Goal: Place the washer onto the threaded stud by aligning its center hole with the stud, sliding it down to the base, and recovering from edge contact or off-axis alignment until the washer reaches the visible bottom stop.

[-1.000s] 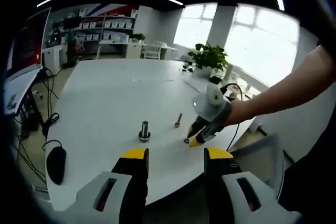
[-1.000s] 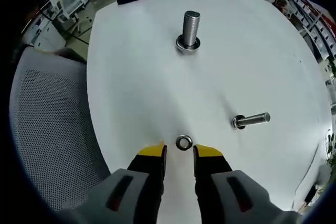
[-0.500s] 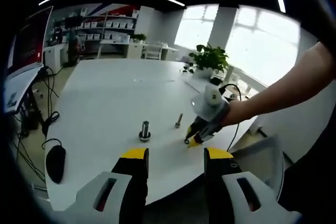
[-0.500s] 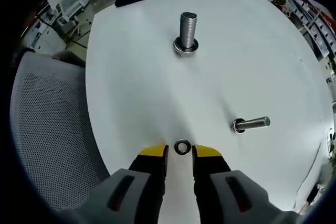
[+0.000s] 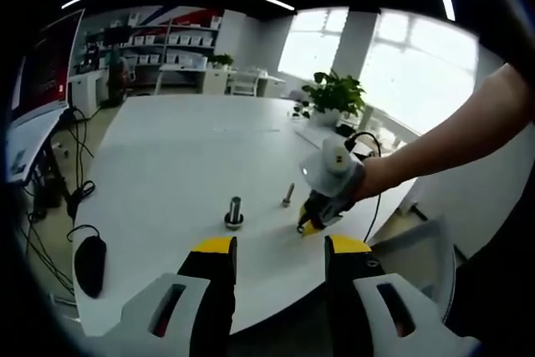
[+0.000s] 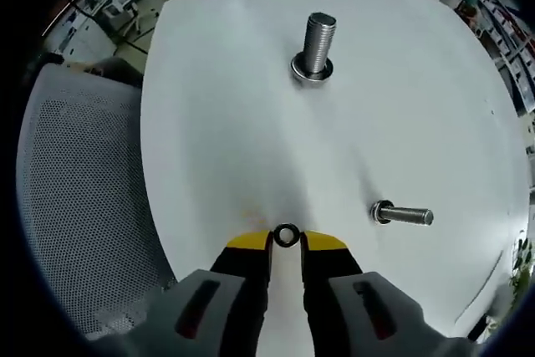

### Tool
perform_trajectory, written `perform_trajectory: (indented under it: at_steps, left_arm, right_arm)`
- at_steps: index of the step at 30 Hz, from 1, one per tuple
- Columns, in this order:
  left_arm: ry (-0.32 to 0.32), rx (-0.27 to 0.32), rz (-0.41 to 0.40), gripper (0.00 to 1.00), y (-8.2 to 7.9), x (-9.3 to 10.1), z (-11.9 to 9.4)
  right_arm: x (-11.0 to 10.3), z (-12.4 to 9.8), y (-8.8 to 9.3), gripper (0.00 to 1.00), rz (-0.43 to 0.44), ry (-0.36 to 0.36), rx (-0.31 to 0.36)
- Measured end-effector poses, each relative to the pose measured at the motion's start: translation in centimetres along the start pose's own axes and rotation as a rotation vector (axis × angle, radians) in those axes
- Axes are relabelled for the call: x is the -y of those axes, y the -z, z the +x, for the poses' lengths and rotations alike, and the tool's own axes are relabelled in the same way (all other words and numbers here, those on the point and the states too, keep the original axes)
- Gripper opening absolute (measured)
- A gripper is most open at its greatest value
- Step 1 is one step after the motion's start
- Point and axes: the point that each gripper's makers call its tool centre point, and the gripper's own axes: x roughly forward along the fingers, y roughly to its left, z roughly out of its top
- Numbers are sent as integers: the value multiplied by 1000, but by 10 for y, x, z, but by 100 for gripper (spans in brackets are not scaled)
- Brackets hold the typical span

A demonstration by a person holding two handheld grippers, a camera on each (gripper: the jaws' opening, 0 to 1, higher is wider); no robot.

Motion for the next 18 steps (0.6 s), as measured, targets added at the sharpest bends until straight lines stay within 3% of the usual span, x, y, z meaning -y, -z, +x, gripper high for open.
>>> perform_trajectory:
  at_steps: [18]
  left_arm:
    - [9, -4, 3, 40, -2, -4, 4]
  right_arm:
    - [0, 0, 0, 15, 28, 11, -28]
